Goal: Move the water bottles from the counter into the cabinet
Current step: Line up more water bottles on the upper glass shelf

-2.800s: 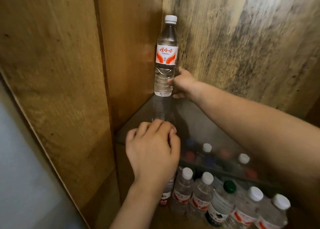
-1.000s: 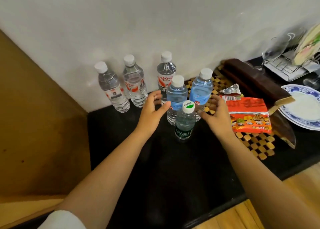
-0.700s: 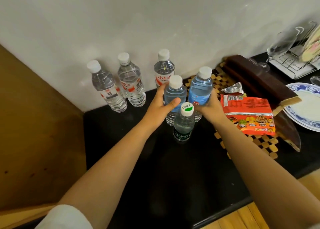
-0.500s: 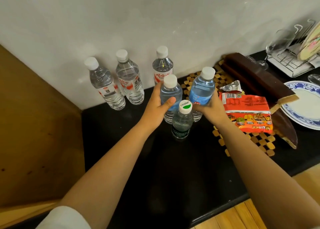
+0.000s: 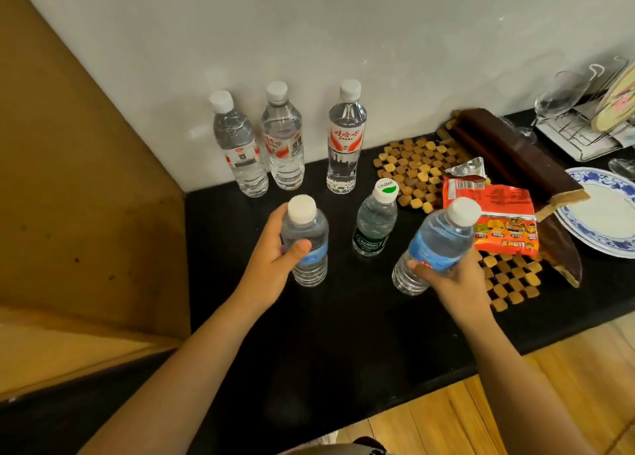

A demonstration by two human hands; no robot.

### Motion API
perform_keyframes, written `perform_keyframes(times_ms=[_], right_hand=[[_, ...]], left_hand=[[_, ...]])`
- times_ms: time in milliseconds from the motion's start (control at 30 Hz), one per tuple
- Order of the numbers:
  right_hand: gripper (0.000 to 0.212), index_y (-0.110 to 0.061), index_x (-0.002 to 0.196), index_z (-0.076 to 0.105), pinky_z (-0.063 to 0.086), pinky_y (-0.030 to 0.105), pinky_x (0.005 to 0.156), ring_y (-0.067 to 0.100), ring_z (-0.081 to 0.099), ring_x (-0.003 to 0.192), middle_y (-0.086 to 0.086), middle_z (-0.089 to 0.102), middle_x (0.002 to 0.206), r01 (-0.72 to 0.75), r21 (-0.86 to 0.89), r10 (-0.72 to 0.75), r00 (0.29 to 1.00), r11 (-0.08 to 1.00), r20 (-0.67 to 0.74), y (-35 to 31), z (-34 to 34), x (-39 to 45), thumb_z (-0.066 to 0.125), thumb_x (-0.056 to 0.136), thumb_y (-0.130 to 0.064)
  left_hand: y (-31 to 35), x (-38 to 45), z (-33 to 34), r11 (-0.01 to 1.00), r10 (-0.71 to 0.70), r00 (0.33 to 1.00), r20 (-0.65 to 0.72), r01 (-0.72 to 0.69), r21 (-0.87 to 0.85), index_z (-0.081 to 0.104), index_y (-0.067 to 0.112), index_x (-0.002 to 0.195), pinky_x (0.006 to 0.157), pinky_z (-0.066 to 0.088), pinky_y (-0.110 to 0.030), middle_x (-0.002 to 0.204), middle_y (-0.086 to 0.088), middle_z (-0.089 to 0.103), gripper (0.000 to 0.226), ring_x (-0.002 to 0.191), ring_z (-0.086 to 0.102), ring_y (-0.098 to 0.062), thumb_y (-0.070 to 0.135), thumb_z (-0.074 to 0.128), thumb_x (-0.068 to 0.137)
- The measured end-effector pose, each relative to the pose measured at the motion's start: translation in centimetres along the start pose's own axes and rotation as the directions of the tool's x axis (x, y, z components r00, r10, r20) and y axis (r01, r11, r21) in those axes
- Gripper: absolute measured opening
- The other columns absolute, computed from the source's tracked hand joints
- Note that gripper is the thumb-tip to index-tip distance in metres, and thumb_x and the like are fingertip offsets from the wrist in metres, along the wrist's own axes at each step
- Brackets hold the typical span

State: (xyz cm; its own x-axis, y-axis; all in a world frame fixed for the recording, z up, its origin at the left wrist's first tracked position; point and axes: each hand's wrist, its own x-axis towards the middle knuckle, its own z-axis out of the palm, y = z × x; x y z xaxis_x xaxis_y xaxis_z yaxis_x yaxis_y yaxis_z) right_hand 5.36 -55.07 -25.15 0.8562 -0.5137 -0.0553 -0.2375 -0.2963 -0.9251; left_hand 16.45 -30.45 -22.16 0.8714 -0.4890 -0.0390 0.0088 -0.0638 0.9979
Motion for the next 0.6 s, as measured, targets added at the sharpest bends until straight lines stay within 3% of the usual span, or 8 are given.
perform_keyframes(times_ms=[100,200,267,400,600], right_hand=[[0.066,-0.022,0.124,0.043,0.046,0.035,0.092,0.013,0.057,0.108,-0.006,0.057,0.117,-0.049,0.064,0.049,0.999,0.997,0.008,-0.5,0.5,-3.6,0.076,0.067,-0.03],[0.067,-0.018,0.123,0.047,0.049,0.035,0.087,0.019,0.06,0.108,0.001,0.062,0.116,-0.108,0.207,0.088,0.991,0.972,0.104,-1.8,2.0,-6.6,0.071,0.064,-0.036],[0.066,-0.017,0.123,0.049,0.051,0.033,0.083,0.022,0.062,0.106,0.004,0.063,0.114,-0.108,0.265,0.064,0.984,0.958,0.168,-3.3,3.3,-8.3,0.07,0.063,-0.037],[0.059,-0.028,0.116,0.053,0.054,0.02,0.075,0.012,0.066,0.099,-0.006,0.068,0.108,0.0,0.271,-0.079,0.956,0.963,0.283,-7.8,6.4,-11.5,0.077,0.064,-0.044],[0.05,-0.04,0.114,0.055,0.053,0.018,0.076,0.011,0.067,0.098,-0.008,0.068,0.111,0.207,0.331,-0.344,0.83,0.921,0.439,-16.7,11.3,-15.4,0.074,0.067,-0.038]], left_hand=[[0.1,-3.1,-0.7,0.999,-0.022,0.999,-0.034,0.021,-0.028,0.041,0.04,0.118,0.082,0.047,-0.009,0.117,0.018,0.052,0.043,0.108,0.054,0.012,0.032,0.054,0.078],[0.5,-6.7,-1.6,0.996,-0.019,0.997,-0.07,0.012,-0.09,0.042,0.033,0.117,0.077,0.047,-0.006,0.113,0.016,0.055,0.036,0.103,0.057,0.011,0.024,0.049,0.083],[1.4,-9.0,-2.5,0.992,-0.007,0.998,-0.064,-0.001,-0.129,0.044,0.031,0.117,0.077,0.047,-0.006,0.11,0.019,0.06,0.033,0.107,0.057,0.007,0.029,0.05,0.085],[4.8,-13.4,-5.2,0.984,0.049,0.996,-0.075,-0.061,-0.165,0.043,0.025,0.121,0.081,0.048,-0.011,0.11,0.023,0.064,0.069,0.109,0.058,0.001,0.067,0.059,0.068],[10.9,-19.0,-10.7,0.956,0.17,0.976,-0.134,-0.196,-0.216,0.045,0.021,0.119,0.082,0.048,-0.011,0.109,0.022,0.066,0.065,0.105,0.06,0.004,0.06,0.062,0.069]])
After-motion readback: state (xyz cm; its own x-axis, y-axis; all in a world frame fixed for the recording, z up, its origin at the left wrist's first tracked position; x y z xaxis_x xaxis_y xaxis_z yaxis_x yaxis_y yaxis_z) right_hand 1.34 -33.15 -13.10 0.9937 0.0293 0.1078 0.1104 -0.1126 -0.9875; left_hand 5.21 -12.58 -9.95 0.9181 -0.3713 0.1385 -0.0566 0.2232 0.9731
